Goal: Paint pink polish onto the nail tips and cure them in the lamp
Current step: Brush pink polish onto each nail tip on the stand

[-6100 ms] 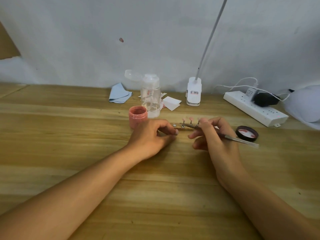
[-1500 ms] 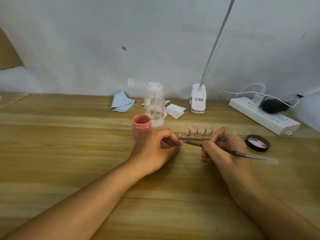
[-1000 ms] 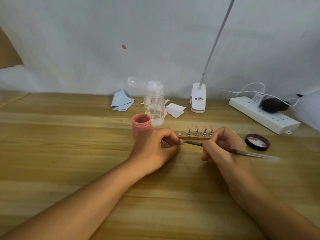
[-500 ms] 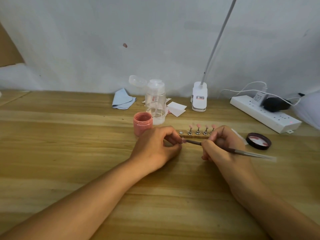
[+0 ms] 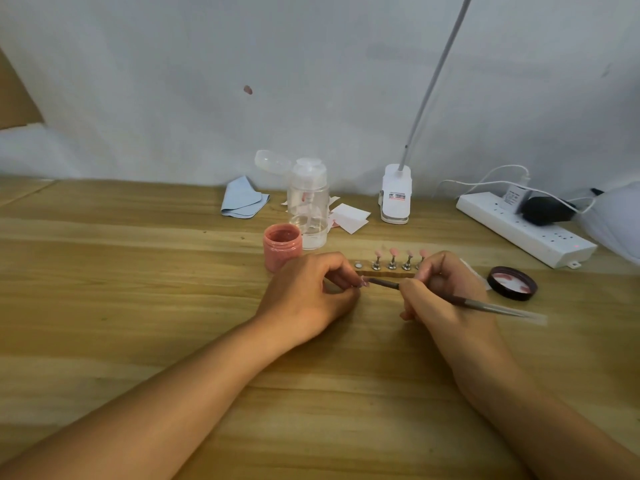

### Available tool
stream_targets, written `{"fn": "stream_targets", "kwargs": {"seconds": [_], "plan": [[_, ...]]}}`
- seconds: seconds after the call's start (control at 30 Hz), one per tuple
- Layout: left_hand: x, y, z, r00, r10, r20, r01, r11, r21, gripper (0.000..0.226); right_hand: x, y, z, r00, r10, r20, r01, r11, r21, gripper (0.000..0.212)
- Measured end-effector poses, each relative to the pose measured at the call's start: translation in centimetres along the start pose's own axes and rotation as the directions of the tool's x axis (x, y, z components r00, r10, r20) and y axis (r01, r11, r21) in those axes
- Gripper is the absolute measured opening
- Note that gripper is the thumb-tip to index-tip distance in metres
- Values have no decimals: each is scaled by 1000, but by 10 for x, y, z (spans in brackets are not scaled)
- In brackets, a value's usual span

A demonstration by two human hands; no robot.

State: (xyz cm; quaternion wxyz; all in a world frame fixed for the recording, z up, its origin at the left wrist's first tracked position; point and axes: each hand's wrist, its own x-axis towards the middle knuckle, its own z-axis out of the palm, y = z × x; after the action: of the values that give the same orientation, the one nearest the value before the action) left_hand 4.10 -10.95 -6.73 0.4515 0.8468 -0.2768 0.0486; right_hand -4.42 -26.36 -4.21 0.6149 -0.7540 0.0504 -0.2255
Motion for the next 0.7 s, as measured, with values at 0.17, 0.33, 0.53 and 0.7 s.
{"fn": "stream_targets", "kwargs": {"seconds": [0.17,0.33,0.53,0.7], "plan": [[0,0,-1,1000,1,0,-1,1000,5,15,0,0,1,1000,0,-1,0,1000,-9,13],[-1,1,-1,1000,8,6,-8,1000,18,11,1,3,-2,1000,-18,-23,19,999,40,11],[-2,-1,-2,1000,30,6,-30,996,87,10,-1,3,-2,995,-98,-5,98,985,144,6],[1,-2,-1,999,36,0,-36,997,68,10,2,7,-3,999,-28,42,23,993,117,6]]}}
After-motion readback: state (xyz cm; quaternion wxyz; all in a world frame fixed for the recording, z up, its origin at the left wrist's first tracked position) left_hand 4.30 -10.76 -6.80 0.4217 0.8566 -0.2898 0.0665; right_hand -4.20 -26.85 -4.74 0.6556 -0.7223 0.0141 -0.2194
